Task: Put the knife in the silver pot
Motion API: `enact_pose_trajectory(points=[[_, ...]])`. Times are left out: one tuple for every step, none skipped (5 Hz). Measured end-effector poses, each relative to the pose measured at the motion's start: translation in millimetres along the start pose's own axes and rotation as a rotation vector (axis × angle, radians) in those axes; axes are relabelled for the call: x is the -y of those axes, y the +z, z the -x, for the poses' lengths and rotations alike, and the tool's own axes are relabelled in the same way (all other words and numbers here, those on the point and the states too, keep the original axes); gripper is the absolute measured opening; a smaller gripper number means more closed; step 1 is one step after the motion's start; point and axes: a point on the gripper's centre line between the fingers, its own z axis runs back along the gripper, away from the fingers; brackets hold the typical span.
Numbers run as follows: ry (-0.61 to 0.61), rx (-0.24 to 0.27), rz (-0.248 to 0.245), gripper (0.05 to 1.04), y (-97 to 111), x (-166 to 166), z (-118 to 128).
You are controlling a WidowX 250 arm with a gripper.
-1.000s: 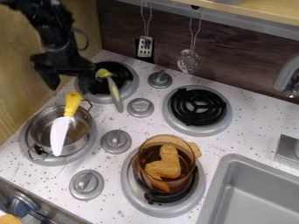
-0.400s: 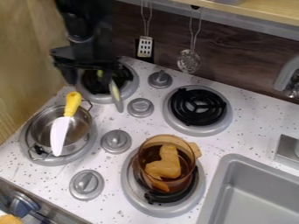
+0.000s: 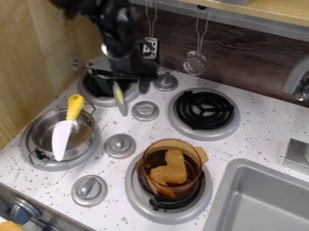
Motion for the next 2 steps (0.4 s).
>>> enact_pose_trajectory(points=[[-0.035,0.017,0.01,1.0,-10,6,-9],[-0.032,0.063,0.0,1.0,-10,-8,-29]])
